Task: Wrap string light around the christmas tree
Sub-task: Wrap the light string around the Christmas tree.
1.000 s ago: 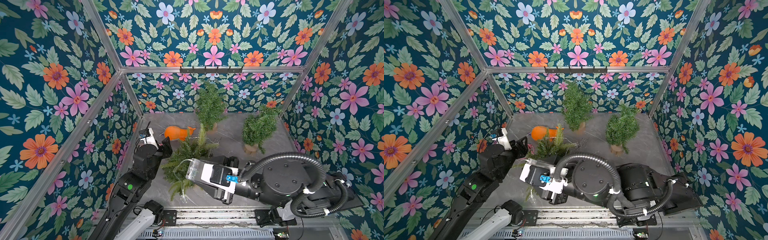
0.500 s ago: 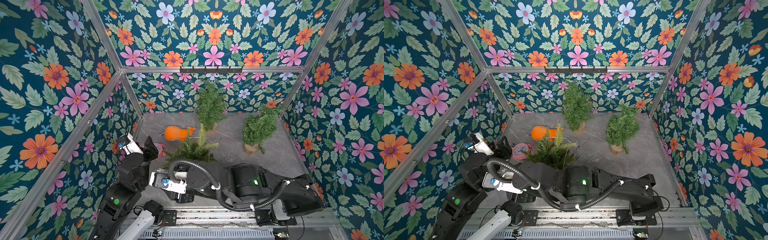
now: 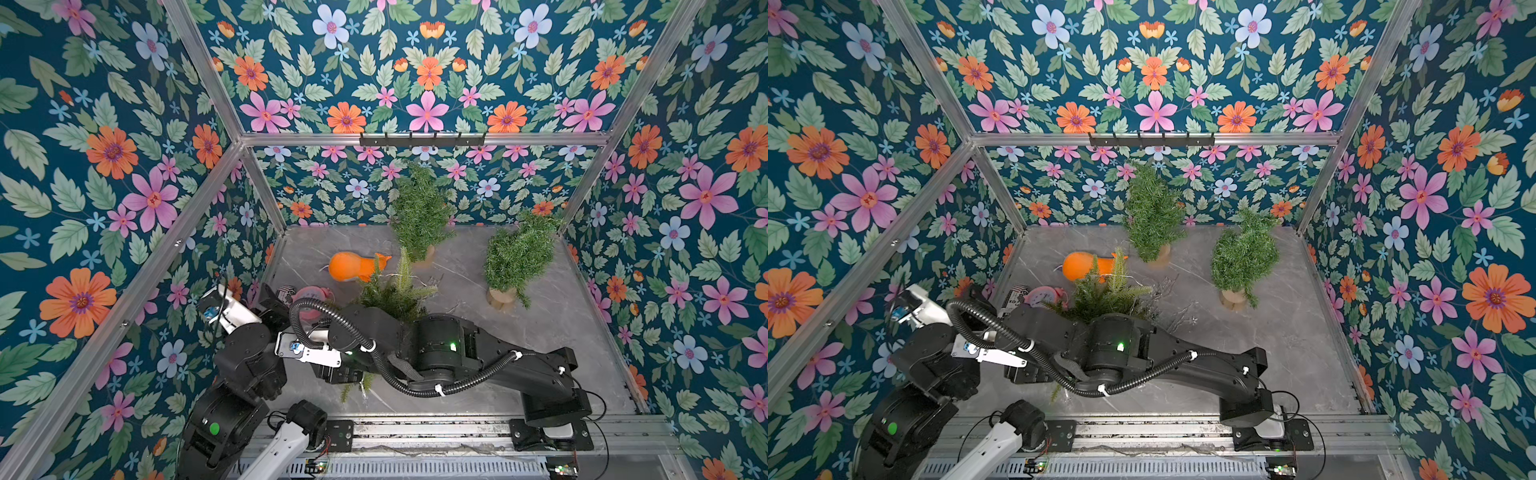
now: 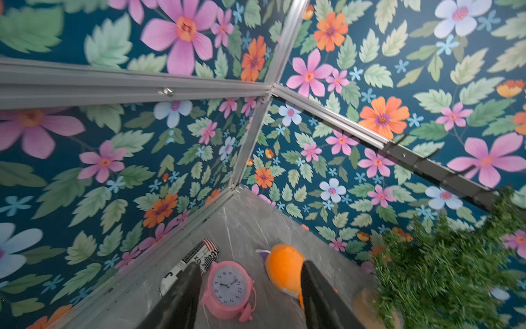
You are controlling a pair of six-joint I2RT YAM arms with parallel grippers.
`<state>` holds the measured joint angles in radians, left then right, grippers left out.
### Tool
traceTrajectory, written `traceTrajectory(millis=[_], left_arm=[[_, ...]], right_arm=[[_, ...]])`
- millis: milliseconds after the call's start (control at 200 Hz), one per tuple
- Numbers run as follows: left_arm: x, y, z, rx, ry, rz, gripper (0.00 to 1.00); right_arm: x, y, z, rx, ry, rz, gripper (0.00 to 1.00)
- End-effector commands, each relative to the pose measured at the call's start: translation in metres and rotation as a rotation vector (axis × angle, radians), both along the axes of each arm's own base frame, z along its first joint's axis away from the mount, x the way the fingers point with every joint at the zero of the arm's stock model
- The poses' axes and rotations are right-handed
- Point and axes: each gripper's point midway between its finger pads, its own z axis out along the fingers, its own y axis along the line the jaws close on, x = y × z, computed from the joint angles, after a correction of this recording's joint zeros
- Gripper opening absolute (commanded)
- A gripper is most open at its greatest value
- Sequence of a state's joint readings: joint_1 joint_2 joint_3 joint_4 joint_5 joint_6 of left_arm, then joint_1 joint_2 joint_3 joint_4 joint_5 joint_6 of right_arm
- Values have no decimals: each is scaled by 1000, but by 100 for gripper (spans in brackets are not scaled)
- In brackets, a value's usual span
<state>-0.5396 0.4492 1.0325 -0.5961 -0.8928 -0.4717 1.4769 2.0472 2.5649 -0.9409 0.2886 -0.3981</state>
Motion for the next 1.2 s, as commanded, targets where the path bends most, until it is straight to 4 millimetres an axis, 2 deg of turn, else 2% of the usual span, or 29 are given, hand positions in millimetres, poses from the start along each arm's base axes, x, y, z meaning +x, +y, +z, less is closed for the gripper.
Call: traceTrajectory(millis=[0,80,210,310,350,425,535,660,760,955,1080,1195], left_arm=[[-9,10,4,-4,-29,43,59],[-3,-1,3,4,-16,-24,60],[12,-36,-4,38,31,-219,61],[15,-55,1,63,32,-332,57],[13,-58,6,49,23,-358,53],[7,-65,17,13,-5,-418,53],[-5,-70,30,-38,-43,-487,57],[-13,-78,31,-51,-40,-559,64],[-12,-92,31,-54,-36,-628,64],[-11,-119,41,-129,-69,-763,56],[-15,-123,46,-182,-97,-795,49],[-18,-125,43,-214,-92,-812,48]], right_arm=[[19,6,2,-7,-106,-32,21],[27,11,7,22,-119,-41,20],[40,13,18,72,-127,-57,20],[44,14,23,91,-136,-55,20],[44,15,25,101,-148,-52,20],[46,16,32,127,-184,-56,20],[55,14,38,145,-258,-69,20],[67,9,37,143,-288,-81,20],[69,6,35,145,-291,-69,21],[71,2,40,174,-281,-72,21],[74,1,35,165,-269,-76,22],[78,-1,34,164,-264,-86,22]])
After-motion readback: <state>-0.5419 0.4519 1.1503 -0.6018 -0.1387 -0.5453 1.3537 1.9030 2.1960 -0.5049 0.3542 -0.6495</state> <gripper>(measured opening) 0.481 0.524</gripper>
